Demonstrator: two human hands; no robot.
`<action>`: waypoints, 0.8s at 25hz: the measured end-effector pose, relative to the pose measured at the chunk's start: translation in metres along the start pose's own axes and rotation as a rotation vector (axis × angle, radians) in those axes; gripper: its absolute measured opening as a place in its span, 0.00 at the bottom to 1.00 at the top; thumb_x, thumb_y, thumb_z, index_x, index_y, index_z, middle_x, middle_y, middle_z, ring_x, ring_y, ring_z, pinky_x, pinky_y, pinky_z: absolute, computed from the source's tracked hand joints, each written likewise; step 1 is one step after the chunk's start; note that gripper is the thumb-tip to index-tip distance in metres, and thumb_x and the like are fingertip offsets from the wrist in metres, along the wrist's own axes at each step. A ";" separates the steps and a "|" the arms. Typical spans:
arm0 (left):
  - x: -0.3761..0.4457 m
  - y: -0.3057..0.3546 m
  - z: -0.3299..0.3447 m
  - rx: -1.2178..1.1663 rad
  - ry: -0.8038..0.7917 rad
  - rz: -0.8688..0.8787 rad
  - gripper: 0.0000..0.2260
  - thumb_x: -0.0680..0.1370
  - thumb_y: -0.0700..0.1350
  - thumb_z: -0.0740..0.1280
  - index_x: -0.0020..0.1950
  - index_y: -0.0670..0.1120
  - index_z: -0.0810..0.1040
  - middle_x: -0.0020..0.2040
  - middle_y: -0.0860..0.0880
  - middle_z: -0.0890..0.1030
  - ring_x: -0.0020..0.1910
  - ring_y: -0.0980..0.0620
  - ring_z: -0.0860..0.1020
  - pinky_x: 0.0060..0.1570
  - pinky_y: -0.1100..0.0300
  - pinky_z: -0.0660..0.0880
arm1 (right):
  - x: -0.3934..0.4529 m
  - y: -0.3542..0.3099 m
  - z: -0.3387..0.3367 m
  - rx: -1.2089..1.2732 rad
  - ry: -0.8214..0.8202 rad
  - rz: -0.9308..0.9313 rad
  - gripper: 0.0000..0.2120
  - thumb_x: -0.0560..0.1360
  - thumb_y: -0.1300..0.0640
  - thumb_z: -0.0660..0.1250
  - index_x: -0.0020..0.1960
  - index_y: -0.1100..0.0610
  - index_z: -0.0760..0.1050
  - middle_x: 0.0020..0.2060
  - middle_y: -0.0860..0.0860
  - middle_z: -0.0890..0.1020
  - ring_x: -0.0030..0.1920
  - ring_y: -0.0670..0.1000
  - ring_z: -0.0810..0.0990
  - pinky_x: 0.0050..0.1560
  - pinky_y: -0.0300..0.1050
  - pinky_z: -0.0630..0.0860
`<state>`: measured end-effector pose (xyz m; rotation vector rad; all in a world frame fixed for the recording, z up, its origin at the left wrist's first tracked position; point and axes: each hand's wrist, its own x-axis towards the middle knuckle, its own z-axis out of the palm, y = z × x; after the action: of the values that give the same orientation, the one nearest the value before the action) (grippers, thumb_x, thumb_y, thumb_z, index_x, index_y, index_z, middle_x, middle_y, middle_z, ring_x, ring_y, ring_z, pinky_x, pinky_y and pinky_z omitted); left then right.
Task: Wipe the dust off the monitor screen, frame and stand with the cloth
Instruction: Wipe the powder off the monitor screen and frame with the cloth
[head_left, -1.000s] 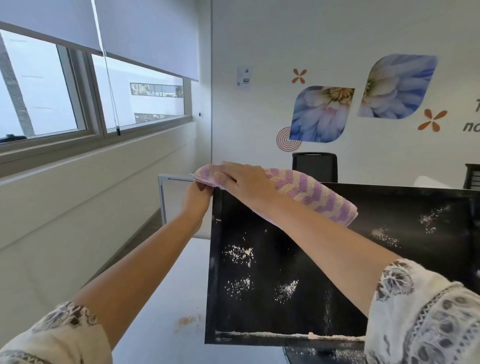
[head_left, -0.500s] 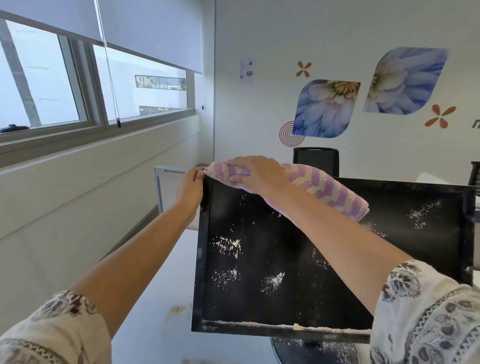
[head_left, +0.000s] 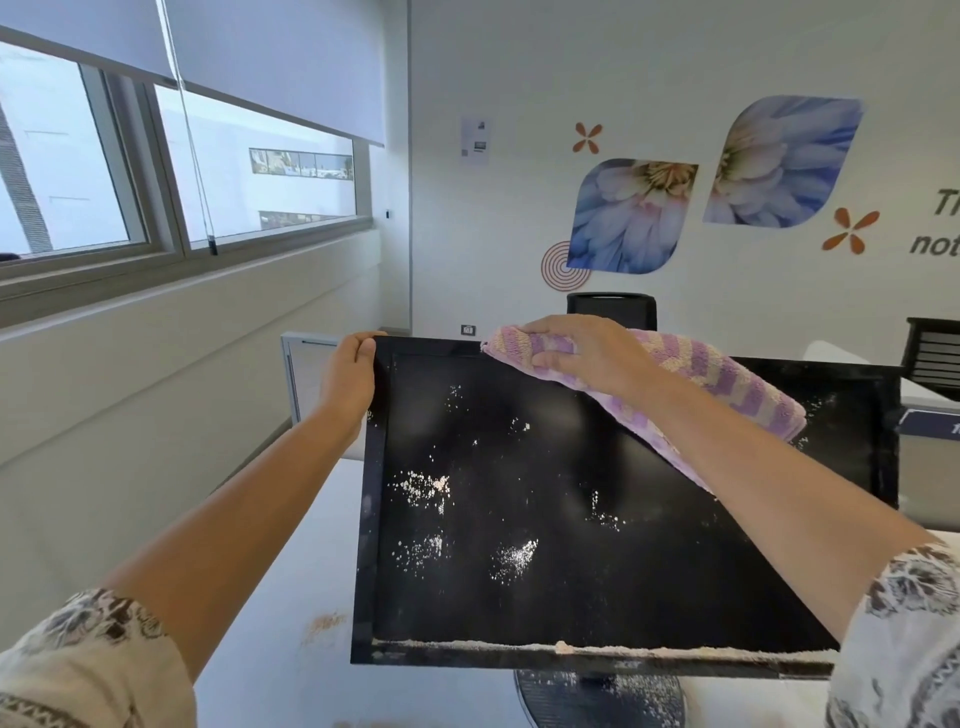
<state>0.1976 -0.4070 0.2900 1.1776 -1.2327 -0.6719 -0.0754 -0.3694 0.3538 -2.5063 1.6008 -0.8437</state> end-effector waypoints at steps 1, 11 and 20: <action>0.000 0.000 0.001 -0.002 0.004 0.002 0.13 0.81 0.42 0.52 0.60 0.45 0.74 0.53 0.51 0.75 0.53 0.53 0.71 0.51 0.61 0.67 | -0.002 0.005 -0.003 -0.008 -0.001 0.007 0.17 0.75 0.49 0.69 0.63 0.48 0.76 0.59 0.46 0.79 0.60 0.48 0.76 0.60 0.42 0.68; 0.006 -0.011 0.000 0.039 -0.020 0.065 0.11 0.82 0.44 0.50 0.55 0.48 0.71 0.50 0.51 0.75 0.50 0.53 0.72 0.46 0.62 0.67 | -0.037 0.067 -0.052 0.075 -0.015 0.129 0.13 0.73 0.51 0.71 0.51 0.33 0.74 0.49 0.41 0.80 0.39 0.37 0.78 0.35 0.32 0.75; 0.007 -0.014 0.000 0.033 -0.045 0.090 0.11 0.82 0.46 0.50 0.56 0.49 0.71 0.49 0.51 0.75 0.49 0.54 0.72 0.49 0.59 0.69 | -0.067 0.118 -0.087 0.006 -0.015 0.190 0.14 0.72 0.51 0.72 0.54 0.38 0.75 0.55 0.49 0.81 0.52 0.61 0.81 0.56 0.59 0.76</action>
<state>0.2022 -0.4176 0.2791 1.1322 -1.3305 -0.6162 -0.2352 -0.3459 0.3618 -2.3034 1.7924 -0.8021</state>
